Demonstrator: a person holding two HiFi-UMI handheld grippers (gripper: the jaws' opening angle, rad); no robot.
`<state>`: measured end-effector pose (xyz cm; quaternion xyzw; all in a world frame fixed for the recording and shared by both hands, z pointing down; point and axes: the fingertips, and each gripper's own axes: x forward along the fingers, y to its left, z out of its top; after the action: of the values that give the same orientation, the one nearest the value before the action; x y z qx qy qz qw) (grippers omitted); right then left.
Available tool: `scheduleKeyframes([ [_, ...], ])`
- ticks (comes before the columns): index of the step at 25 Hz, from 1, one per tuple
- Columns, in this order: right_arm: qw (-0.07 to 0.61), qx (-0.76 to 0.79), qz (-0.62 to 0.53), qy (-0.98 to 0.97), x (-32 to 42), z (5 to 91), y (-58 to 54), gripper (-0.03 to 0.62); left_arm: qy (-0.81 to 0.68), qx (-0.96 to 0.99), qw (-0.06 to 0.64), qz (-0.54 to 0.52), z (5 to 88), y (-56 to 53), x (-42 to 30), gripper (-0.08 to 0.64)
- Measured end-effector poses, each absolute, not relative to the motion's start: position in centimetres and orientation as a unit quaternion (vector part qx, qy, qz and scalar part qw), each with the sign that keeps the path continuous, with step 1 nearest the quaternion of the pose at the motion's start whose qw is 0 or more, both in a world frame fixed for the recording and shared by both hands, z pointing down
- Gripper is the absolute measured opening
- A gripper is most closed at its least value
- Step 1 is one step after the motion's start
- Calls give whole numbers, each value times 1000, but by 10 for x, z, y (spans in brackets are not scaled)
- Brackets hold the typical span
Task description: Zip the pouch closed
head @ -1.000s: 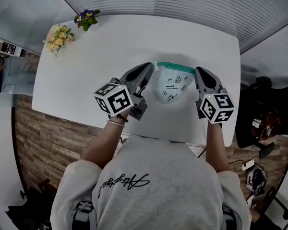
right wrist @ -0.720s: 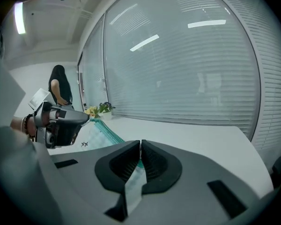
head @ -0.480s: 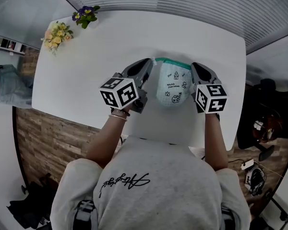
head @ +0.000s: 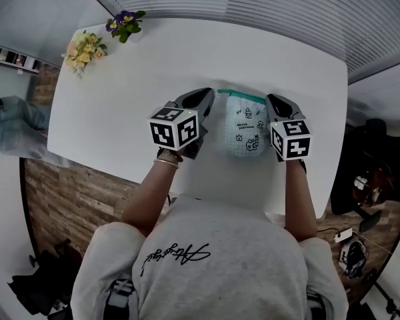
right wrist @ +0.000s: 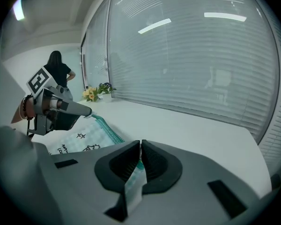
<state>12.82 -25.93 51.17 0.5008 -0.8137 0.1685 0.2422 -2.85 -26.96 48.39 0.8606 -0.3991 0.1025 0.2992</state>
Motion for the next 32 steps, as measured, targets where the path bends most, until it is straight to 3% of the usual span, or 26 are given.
scheduleKeyframes([
  [19,266,491,179,-810,124,526,-265,25,-433,834,287,186,515,-273,-39,15],
  [23,268,493,179,-808,128,527,-262,46,-442,828,286,191,515,-272,-41,81],
  [26,264,497,181,-806,130,527,-262,66,-446,827,287,190,515,-273,-42,89],
  [28,261,499,181,-806,130,525,-262,113,-446,827,285,187,513,-272,-43,94],
  [32,246,509,176,-806,133,516,-258,127,-441,834,279,178,505,-266,-38,95],
])
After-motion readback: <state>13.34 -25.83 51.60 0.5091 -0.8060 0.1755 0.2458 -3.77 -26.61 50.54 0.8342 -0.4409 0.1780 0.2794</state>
